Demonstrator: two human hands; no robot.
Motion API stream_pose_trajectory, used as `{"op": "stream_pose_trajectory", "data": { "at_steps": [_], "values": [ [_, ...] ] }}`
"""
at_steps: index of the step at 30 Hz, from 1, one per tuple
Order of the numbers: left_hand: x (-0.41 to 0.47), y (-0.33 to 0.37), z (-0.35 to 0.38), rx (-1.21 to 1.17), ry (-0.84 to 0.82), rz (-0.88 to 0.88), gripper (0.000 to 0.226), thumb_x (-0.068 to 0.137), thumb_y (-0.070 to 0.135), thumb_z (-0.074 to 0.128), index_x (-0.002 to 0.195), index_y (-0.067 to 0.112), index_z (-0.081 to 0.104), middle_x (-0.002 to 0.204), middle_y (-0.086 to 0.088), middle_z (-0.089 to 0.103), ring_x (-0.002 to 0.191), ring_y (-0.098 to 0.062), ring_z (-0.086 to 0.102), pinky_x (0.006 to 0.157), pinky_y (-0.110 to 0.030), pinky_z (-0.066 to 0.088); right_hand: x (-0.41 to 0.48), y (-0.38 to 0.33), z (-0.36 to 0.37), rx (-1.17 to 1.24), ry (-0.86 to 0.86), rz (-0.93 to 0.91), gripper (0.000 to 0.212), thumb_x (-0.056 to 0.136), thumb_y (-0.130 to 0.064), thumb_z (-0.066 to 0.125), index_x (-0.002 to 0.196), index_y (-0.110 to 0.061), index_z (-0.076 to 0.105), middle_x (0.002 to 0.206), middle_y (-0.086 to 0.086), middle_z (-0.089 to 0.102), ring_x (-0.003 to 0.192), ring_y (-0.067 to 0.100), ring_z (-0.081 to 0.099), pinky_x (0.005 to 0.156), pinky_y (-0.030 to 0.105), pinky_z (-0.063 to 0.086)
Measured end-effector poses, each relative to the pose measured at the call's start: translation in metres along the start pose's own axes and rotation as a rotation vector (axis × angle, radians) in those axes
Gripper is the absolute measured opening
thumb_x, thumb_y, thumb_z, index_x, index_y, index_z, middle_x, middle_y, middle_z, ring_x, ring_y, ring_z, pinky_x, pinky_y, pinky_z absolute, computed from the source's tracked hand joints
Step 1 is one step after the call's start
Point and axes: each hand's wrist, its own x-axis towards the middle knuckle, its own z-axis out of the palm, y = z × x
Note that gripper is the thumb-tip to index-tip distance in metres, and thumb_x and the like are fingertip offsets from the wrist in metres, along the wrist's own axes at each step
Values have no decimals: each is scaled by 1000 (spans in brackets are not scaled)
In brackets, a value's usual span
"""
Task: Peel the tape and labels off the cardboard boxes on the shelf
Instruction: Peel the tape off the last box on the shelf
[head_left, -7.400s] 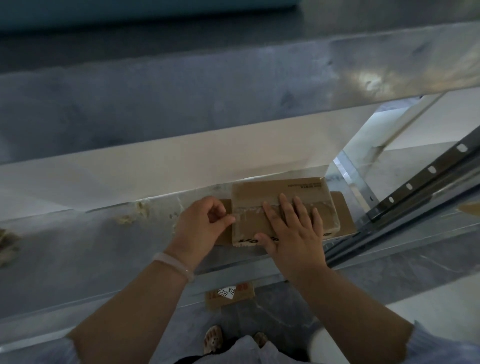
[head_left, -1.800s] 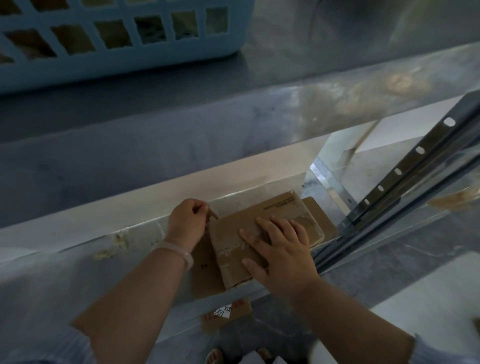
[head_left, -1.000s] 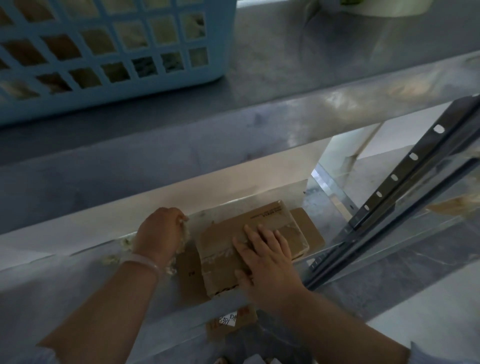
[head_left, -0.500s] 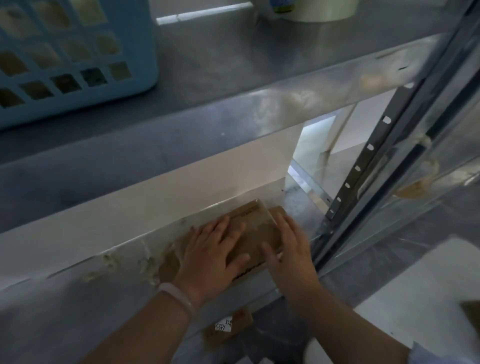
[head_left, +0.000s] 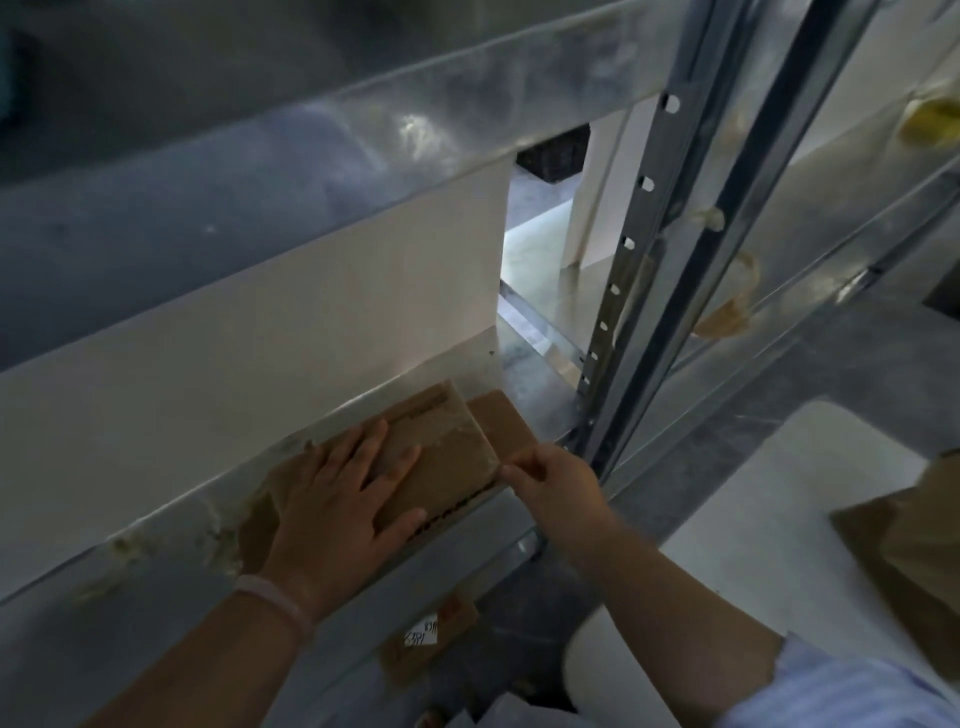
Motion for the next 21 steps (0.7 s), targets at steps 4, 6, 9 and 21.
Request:
{"op": "stream_pose_trajectory", "data": {
  "at_steps": [4,6,9,21],
  "values": [
    [1,1,-1,-25,-3,-11,69,88,75,10,148,43,22,159,-1,20,144,-25,23,114,-53,22,4,-4,-5,-188,-76,-136,10,97,-31,57,91,-24,61,87,-8,60,82,7,57,75,26,45],
    [2,1,-2,-36,-7,-17,70,87,76,10,147,42,24,158,-1,21,143,-26,23,113,-54,24,7,-6,-8,-288,-77,-208,12,97,-28,55,89,-22,60,89,-5,58,81,9,56,75,29,47],
    [2,1,-2,-32,-1,-23,70,87,76,11,147,43,25,158,-1,22,143,-26,25,112,-54,25,10,-8,-10,-358,-119,-241,15,99,-21,49,89,-17,59,92,0,57,79,13,56,70,28,48],
    [1,1,-1,-22,3,-22,69,88,75,11,147,42,26,158,-1,23,142,-26,25,114,-54,23,11,-7,-14,279,-345,104,15,100,-15,48,97,-6,59,84,9,56,76,18,61,75,32,59]
  ]
}}
